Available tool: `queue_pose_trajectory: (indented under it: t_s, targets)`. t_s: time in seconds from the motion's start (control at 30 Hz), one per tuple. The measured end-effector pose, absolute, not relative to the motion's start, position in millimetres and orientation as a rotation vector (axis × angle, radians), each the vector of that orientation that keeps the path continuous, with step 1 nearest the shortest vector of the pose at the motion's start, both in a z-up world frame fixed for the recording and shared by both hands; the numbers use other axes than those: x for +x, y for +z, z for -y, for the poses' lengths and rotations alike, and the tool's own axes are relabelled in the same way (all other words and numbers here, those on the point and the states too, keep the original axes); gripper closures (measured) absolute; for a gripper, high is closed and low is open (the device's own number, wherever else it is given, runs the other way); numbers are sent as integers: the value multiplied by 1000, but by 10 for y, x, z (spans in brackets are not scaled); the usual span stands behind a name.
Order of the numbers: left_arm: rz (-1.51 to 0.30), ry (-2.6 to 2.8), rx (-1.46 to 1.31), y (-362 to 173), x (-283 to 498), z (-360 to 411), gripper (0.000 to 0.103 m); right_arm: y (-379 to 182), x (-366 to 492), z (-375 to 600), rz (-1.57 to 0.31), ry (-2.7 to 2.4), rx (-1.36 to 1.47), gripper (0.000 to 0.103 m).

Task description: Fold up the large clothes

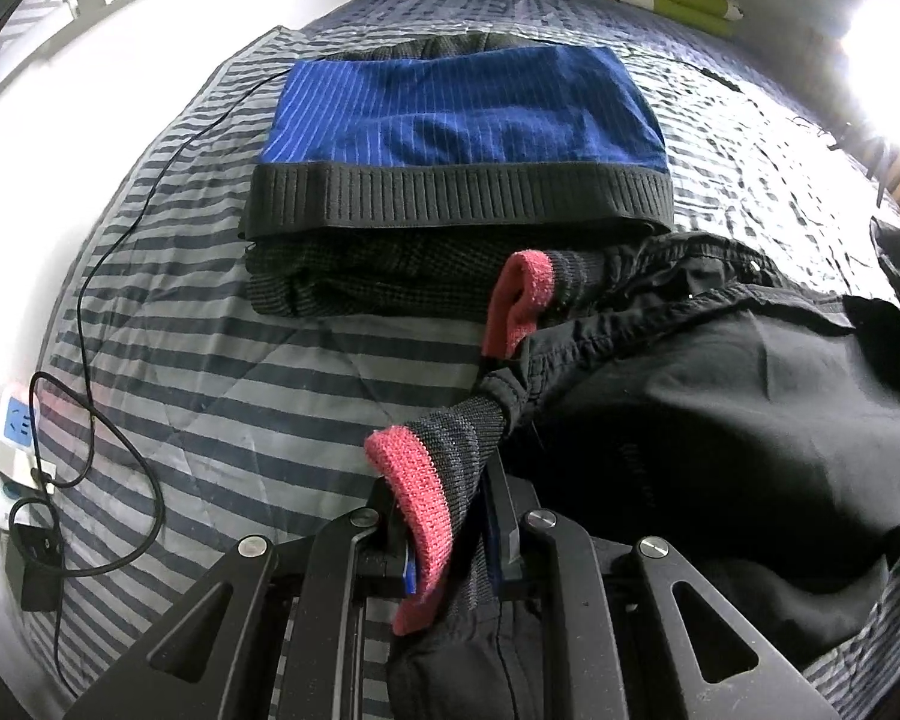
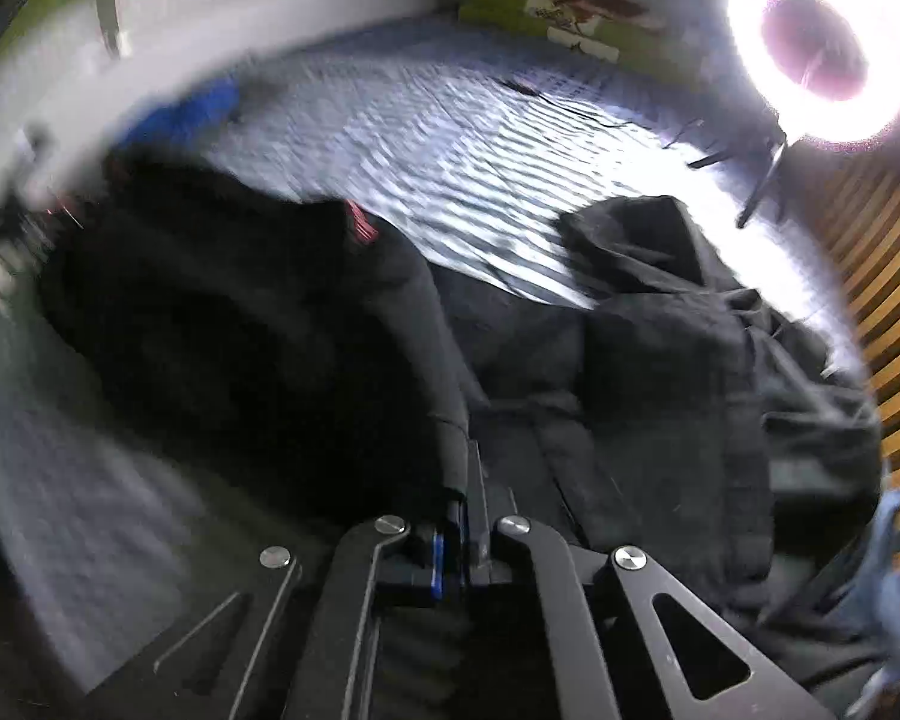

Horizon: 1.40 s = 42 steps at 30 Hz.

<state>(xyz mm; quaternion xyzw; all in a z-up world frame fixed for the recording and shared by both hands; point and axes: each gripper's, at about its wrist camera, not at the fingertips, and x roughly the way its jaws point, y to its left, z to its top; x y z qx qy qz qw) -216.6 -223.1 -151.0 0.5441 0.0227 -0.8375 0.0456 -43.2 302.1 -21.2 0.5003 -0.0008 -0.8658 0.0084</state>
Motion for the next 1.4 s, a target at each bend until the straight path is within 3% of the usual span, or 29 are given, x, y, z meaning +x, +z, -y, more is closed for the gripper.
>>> queue_pose_trajectory:
  t_s: [0.1,0.23,0.3,0.33,0.37,0.43,0.53,0.6,0.67,0.73,0.8,0.93,1.03,1.1,1.13,1.17,1.4]
  targets:
    - [-91,-2567,1657,-1478,-2162,2255,87,249,-296,-3190,468,-2540,1406,100]
    - [-91,-2560,1667,-1499,-2164,2259,87,647,-319,-3665,868,-2433,1244,100]
    - [-84,-2552,1675,-1534,-2178,2261,87,522,-461,-4027,1005,-2512,1340,90]
    - [-84,-2547,1677,-1546,-2189,2258,87,426,-552,-4167,957,-2628,1435,77]
    - [-86,-2545,1679,-1559,-2206,2269,87,314,-670,-4288,759,-2838,1586,72]
    - [-77,-2545,1681,-1566,-2221,2262,87,161,-737,-4381,562,-3014,1746,72]
    - [-45,-2542,1694,-1578,-2243,2244,87,94,-614,-4310,625,-2950,1633,71]
    - [-47,-2540,1696,-1582,-2245,2244,87,118,-582,-4047,432,-2948,1548,68]
    - [-47,-2537,1695,-1593,-2246,2242,87,88,-649,-3815,134,-2939,1562,53]
    - [-41,-2534,1694,-1607,-2244,2230,87,-30,-739,-3688,-39,-2871,1679,46]
    - [-42,-2532,1693,-1612,-2243,2223,86,-193,-760,-3803,10,-2855,1853,46]
    - [-33,-2536,1699,-1614,-2241,2213,86,-308,-583,-4081,346,-2904,1874,43]
    - [-54,-2538,1699,-1618,-2244,2241,86,-473,-527,-4246,532,-2849,1909,44]
    - [-56,-2537,1696,-1618,-2241,2245,86,-515,-565,-4306,710,-2809,1807,66]
    - [-52,-2535,1696,-1618,-2240,2242,86,-493,-574,-4316,758,-2807,1760,85]
    - [-49,-2534,1696,-1619,-2242,2237,86,-453,-581,-4312,776,-2815,1725,94]
    - [-33,-2544,1705,-1632,-2275,2182,86,91,-129,-4177,761,-2956,1473,99]
